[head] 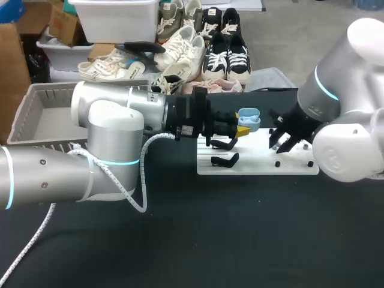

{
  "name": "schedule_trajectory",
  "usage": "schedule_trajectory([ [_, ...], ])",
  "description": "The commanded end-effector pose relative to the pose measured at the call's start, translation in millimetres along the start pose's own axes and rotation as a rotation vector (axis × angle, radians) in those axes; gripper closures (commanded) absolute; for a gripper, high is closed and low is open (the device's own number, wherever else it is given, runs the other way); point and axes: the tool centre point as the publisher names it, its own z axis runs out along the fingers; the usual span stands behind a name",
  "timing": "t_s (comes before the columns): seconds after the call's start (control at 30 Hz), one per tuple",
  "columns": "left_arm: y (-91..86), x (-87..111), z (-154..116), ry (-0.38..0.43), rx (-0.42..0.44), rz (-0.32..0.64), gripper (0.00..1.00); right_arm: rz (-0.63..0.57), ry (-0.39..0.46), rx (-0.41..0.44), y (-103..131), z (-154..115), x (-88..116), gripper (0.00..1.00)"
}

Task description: Pick up each earbud case from the left stands, insert the matching earbuds, close the lid, and place the case in the box.

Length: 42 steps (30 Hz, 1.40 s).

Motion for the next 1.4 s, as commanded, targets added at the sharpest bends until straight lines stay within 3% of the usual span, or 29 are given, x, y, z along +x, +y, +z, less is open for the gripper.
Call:
schedule_trajectory([
  [0.03, -1.6, 0.1, 0, -0.001, -0.005, 0.001, 1.00, -0.001, 0.008, 0.005, 2, 2, -1, 1.00],
  [0.37, -1.6, 0.1, 0, -0.001, -0.005, 0.001, 1.00, -0.003, 0.001, 0.002, 2, -8, 1, 1.00],
  [0.73, -1.6, 0.1, 0, -0.001, -0.005, 0.001, 1.00, -0.030, -0.039, -0.044, -9, -43, 2, 1.00],
  [1.17, -1.6, 0.1, 0, -0.001, -0.005, 0.001, 1.00, -0.377, 0.010, 0.010, -36, -101, 17, 1.00],
  [1.4, -1.6, 0.1, 0, -0.001, -0.005, 0.001, 1.00, -0.624, 0.014, 0.106, -43, -131, 31, 1.00],
])
